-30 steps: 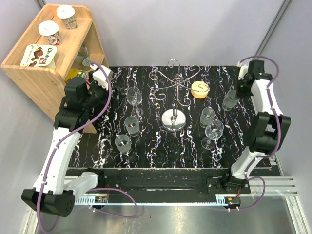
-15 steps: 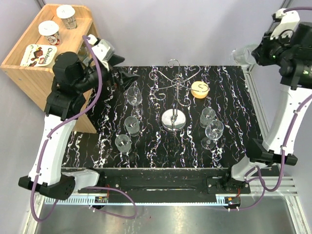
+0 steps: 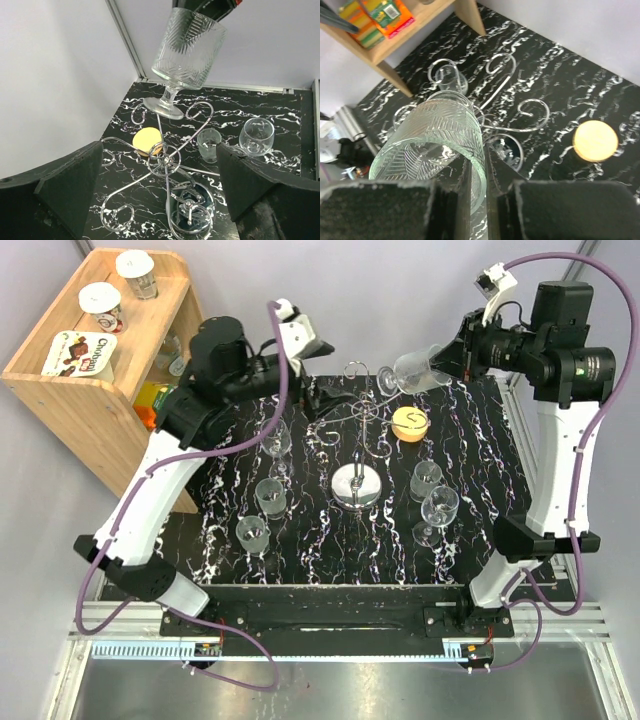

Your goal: Place the wine glass upside down on the wine glass rack

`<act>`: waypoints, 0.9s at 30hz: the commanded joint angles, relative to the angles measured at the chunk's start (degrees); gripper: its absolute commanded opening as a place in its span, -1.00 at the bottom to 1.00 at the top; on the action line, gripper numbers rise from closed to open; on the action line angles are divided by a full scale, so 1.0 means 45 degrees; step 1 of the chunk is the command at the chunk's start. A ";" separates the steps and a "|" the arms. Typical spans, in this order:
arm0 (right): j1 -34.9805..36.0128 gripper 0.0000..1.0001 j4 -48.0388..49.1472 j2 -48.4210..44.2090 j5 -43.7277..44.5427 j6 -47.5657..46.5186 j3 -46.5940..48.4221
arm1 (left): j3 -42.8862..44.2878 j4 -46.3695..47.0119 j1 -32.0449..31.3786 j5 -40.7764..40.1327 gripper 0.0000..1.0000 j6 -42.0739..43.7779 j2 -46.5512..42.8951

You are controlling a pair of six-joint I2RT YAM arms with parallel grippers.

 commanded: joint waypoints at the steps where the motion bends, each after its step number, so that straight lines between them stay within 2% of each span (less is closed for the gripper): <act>1: 0.0074 -1.00 0.1869 0.0112 -0.2680 0.1382 0.0150 | 0.0849 0.0377 -0.0242 0.0163 0.98 0.1517 0.0658; 8: 0.0152 -1.00 0.3256 0.0484 -0.4305 0.2750 -0.0435 | 0.1221 0.0709 -0.0223 0.1120 0.98 0.1616 0.1460; 13: 0.0132 -1.00 0.4252 0.0757 -0.5319 0.3551 -0.1060 | 0.1280 0.0729 -0.0087 0.2604 0.98 0.1577 0.1597; 19: 0.0210 -1.00 0.5267 0.0797 -0.6044 0.4273 -0.1626 | 0.1650 0.0944 0.0186 0.3074 0.98 0.1343 0.1734; 27: 0.0210 -1.00 1.1063 -0.0003 -0.7333 0.8488 -0.4632 | 0.1105 0.1743 0.0343 0.3445 0.98 0.0504 0.1871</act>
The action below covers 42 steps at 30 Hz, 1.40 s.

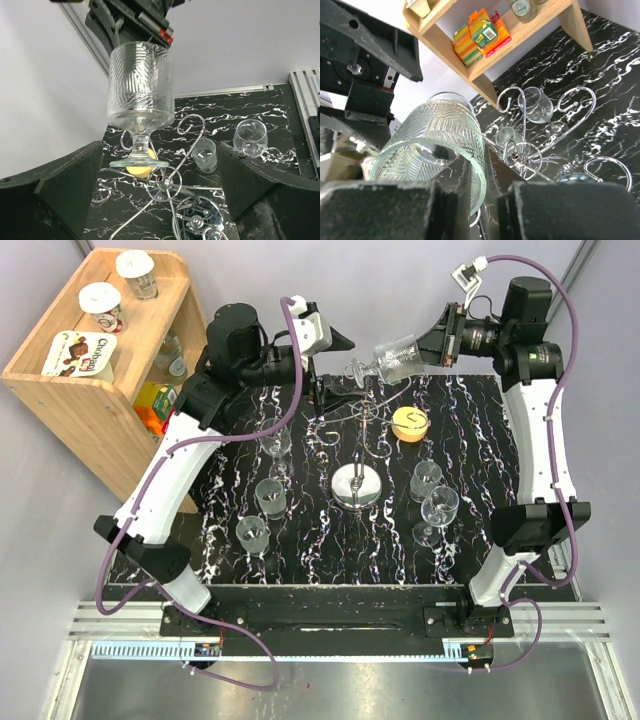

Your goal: Place the wine glass upside down on the wine glass rack

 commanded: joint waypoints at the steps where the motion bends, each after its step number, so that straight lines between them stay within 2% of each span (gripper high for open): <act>1: 0.0103 -1.00 0.4545 -0.0888 -0.1349 0.3231 -0.1045 | -0.0076 0.1413 0.0188 0.0677 0.98 -0.0788 0.0123; 14: 0.0103 -1.00 0.7263 -0.1708 -0.1643 0.5284 -0.2784 | -0.0252 0.1884 0.0637 0.0735 0.98 -0.1259 0.0162; 20: 0.0103 -1.00 1.0464 -0.1904 -0.1838 0.7744 -0.3859 | -0.0408 0.2157 0.0637 0.1321 0.98 -0.1863 0.0240; 26: 0.0103 -1.00 1.0410 -0.1962 -0.1721 0.7708 -0.3860 | -0.0467 0.2723 0.0637 0.1790 0.98 -0.2703 0.0318; 42: 0.0357 -1.00 1.0175 -0.2001 -0.1545 0.7376 -0.4094 | -0.0389 0.2802 0.0247 0.1088 0.94 -0.2666 0.0708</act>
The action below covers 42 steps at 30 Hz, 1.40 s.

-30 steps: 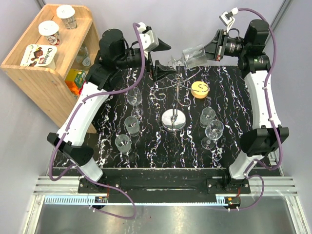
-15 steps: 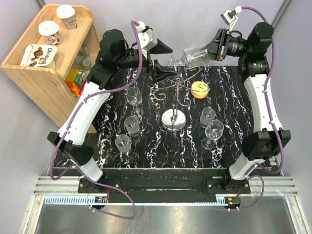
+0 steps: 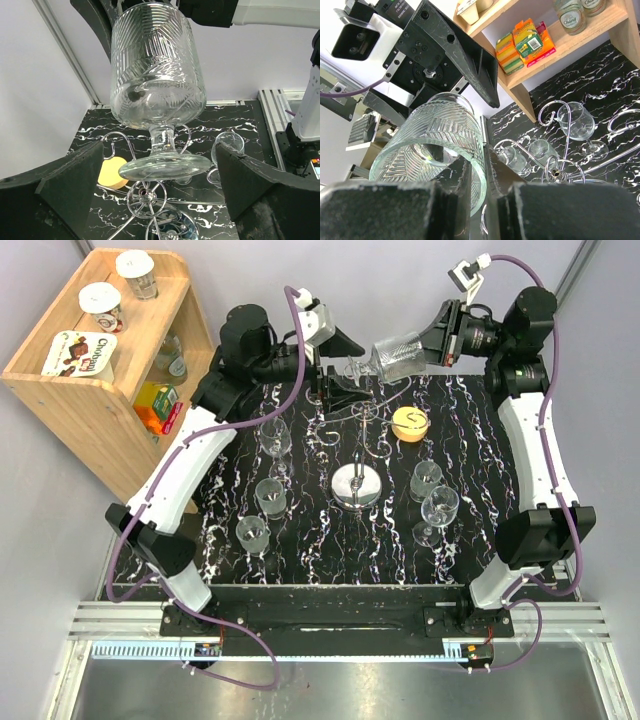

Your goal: Place the wine glass upside down on the wine glass rack

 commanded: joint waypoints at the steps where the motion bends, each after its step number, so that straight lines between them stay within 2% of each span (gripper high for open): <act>1: 0.0153 -1.00 0.0582 -0.0690 0.0038 0.0153 0.0015 | 0.0354 0.0670 -0.0035 -0.0073 0.91 -0.0111 0.0121; 10: 0.0153 -1.00 0.0446 -0.0748 0.0136 -0.0100 -0.0219 | 0.0121 0.0572 -0.0035 0.0063 0.19 -0.0150 -0.0094; 15: 0.0153 -0.99 -0.0020 -0.0846 0.0194 -0.0645 -0.0473 | -0.0094 0.0319 -0.0054 -0.0131 -0.34 0.0201 -0.0308; 17: 0.0173 -0.93 -0.1246 -0.0924 0.0292 -0.1677 -0.0435 | -0.0173 0.0241 -0.0035 -0.0307 -0.59 0.0318 -0.0406; 20: 0.0192 -0.66 -0.3530 -0.1061 0.0779 -0.3900 -0.0240 | -0.0250 0.0143 -0.0035 -0.0755 -1.00 0.0338 -0.0562; 25: 0.0212 -0.32 -0.6054 -0.1198 0.1424 -0.5937 -0.0181 | -0.0309 -0.0481 -0.0016 -0.1342 -1.00 0.0865 -0.0758; 29: 0.0290 -0.14 -0.7189 -0.1315 0.1795 -0.6974 -0.0415 | -0.0563 -0.0736 -0.0035 -0.1615 -1.00 0.1119 -0.1031; 34: 0.0388 -0.01 -0.8283 -0.1413 0.2205 -0.8009 -0.0727 | -0.0739 -0.1009 -0.0035 -0.1694 -1.00 0.1373 -0.1129; 42: 0.0388 0.04 -0.9922 -0.1491 0.2966 -0.9610 -0.0767 | -0.0896 -0.1965 -0.0035 -0.1928 -1.00 0.2582 -0.1305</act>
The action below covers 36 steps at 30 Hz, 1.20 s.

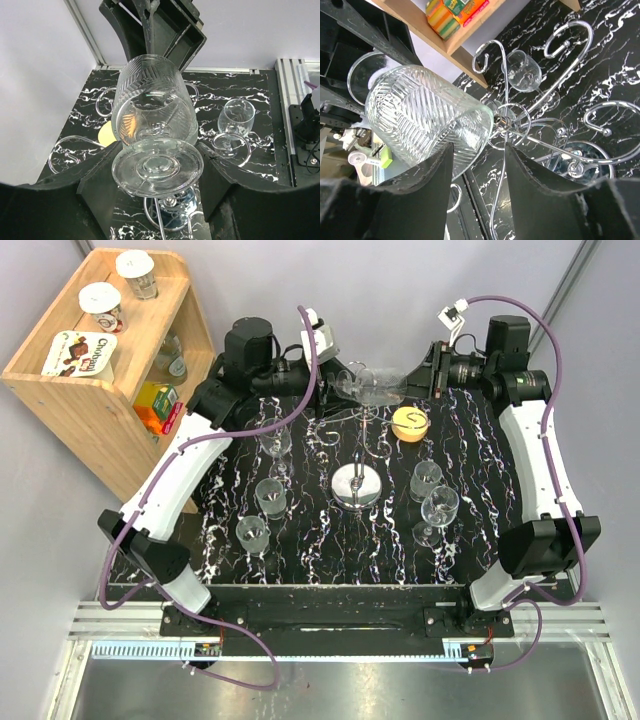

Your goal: Place the wine glass upside down on the wine glass rack

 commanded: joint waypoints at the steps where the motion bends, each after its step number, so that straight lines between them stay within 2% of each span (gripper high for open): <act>1: 0.0198 0.05 -0.1395 -0.0685 0.0470 -0.1490 0.0185 | -0.0006 0.0166 0.0072 -0.0641 -1.00 0.1131 -0.0664; 14: 0.0198 0.22 -0.3994 -0.0821 0.2228 -0.3835 0.1142 | 0.0325 -0.0148 0.0111 -0.0662 -1.00 0.1075 -0.0644; 23: 0.0198 0.31 -0.5203 -0.1329 0.3361 -0.4986 0.2253 | 0.1144 0.0516 0.0072 0.0003 -1.00 -0.0390 -0.0274; 24: 0.0198 0.35 -0.5554 -0.1329 0.3536 -0.5298 0.2584 | 0.1223 0.0516 0.0072 0.0003 -1.00 -0.0448 -0.0196; 26: 0.0198 0.57 -0.6219 -0.1271 0.3927 -0.6001 0.3287 | 0.1360 0.0458 0.0072 0.0081 -1.00 -0.0527 -0.0117; 30: 0.0354 0.65 -0.7935 -0.0609 0.4222 -0.7427 0.5121 | 0.1205 0.0380 0.0072 0.0217 -1.00 -0.0566 -0.0117; 33: 0.0569 0.85 -0.9110 0.0192 0.4242 -0.8404 0.6471 | 0.1068 0.0360 0.0072 0.0393 -1.00 -0.0605 -0.0097; 36: 0.0841 0.92 -0.9950 0.0973 0.4300 -0.9185 0.7623 | 0.1203 0.0380 0.0052 0.0666 -1.00 -0.0722 0.0020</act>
